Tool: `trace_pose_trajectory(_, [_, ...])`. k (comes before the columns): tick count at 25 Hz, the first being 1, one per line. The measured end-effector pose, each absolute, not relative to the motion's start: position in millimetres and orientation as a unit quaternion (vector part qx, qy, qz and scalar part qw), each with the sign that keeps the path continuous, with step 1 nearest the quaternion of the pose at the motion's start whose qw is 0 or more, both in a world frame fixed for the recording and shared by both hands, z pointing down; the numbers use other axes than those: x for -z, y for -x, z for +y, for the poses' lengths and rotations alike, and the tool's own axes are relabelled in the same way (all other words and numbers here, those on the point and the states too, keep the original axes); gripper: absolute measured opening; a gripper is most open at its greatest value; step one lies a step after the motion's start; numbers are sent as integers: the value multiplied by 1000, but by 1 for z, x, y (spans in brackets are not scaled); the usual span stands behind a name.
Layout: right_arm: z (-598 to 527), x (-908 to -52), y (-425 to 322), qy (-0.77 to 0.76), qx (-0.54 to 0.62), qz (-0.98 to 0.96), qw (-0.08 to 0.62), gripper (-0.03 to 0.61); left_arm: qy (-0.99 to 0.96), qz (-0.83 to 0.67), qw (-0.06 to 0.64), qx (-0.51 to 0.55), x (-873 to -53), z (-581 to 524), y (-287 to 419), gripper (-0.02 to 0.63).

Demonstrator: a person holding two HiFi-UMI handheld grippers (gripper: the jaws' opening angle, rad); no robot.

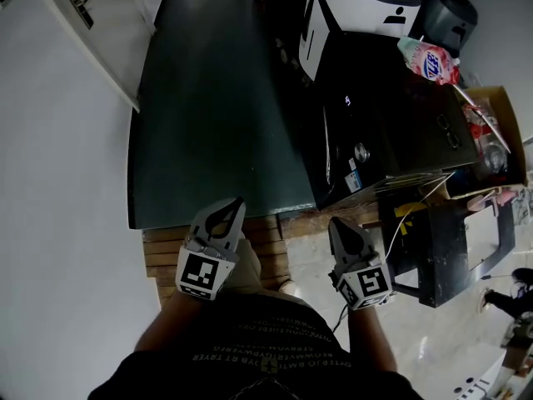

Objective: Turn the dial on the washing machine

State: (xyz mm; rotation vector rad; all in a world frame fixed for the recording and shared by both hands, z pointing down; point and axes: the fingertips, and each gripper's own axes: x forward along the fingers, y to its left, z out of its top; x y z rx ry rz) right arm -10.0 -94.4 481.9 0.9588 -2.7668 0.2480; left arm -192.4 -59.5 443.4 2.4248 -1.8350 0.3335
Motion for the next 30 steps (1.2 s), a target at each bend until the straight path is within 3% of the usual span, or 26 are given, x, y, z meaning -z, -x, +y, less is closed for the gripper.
trace_pose_trajectory(7, [-144,-476,81,-351,-92,-924,124,-3,-807,-579,60,-102,-448,-122,265,3])
trace_pose_trajectory(16, [-177,-407,150,-391,-93,-906,132,-3,-852,-508,65,-104,-414,-178,301,3])
trace_pose_trajectory(30, [-191,-364,87,-489,-84,-862,102,-3,-903,-415,23,-107,-368,-216,234,3])
